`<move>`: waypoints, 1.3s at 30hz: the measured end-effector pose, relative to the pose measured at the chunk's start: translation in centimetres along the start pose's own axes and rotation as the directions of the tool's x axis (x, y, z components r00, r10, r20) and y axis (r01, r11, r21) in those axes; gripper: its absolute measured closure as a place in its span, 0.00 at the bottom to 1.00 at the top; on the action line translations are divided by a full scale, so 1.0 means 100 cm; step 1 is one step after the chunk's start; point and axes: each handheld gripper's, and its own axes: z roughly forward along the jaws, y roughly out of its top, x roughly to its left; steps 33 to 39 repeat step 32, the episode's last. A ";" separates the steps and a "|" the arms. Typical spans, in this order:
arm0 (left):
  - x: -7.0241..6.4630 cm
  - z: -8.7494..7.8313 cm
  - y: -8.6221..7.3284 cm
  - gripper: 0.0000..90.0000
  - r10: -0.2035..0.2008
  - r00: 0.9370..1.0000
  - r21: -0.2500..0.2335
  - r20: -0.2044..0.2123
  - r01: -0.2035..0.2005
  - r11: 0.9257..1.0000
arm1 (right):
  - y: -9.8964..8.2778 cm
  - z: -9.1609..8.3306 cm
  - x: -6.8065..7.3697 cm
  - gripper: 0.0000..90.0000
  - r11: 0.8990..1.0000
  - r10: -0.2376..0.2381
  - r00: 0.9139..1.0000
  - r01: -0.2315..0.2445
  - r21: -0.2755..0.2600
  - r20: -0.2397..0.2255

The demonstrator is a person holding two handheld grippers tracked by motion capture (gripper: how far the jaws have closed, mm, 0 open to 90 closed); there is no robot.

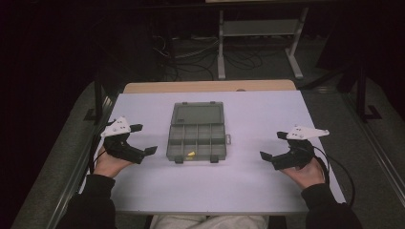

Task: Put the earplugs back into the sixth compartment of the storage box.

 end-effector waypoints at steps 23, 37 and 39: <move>0.013 -0.045 -0.040 0.00 -0.102 0.986 -0.126 -0.129 0.086 0.988 | -0.005 -0.007 -0.001 0.00 0.999 0.025 1.000 -0.024 -0.029 0.012; 0.011 -0.049 -0.049 0.00 -0.114 0.983 -0.137 -0.142 0.094 0.986 | -0.010 -0.015 -0.004 0.00 0.997 0.052 0.998 -0.050 -0.062 0.024; 0.011 -0.049 -0.049 0.00 -0.114 0.983 -0.137 -0.142 0.094 0.986 | -0.010 -0.015 -0.004 0.00 0.997 0.052 0.998 -0.050 -0.062 0.024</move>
